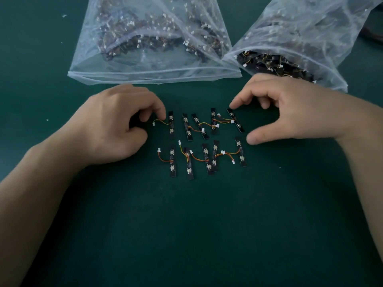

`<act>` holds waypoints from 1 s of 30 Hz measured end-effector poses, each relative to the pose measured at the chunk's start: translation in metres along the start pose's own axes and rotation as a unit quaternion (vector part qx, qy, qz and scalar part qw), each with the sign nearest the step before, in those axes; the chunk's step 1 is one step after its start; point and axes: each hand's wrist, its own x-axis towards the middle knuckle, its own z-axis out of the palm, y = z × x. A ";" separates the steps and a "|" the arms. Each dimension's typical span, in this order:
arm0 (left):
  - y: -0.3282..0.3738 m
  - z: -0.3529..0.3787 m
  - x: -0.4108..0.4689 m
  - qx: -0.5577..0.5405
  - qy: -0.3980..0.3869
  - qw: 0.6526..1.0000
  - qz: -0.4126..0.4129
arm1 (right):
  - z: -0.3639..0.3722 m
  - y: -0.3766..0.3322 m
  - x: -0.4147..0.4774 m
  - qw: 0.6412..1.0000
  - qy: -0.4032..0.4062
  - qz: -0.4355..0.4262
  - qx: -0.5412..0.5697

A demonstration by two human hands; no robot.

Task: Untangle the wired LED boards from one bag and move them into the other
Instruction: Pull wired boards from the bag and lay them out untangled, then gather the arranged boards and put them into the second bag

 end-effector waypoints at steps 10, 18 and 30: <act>-0.006 0.001 0.001 0.036 -0.025 0.997 0.071 | 0.008 -0.005 0.002 0.999 0.029 0.007 -0.028; 0.002 0.015 0.003 0.002 0.032 0.994 0.105 | 0.013 -0.008 0.004 0.999 0.038 -0.006 -0.016; 0.006 0.009 0.002 -0.038 -0.027 0.990 0.136 | 0.027 -0.021 0.012 0.996 0.015 -0.080 0.037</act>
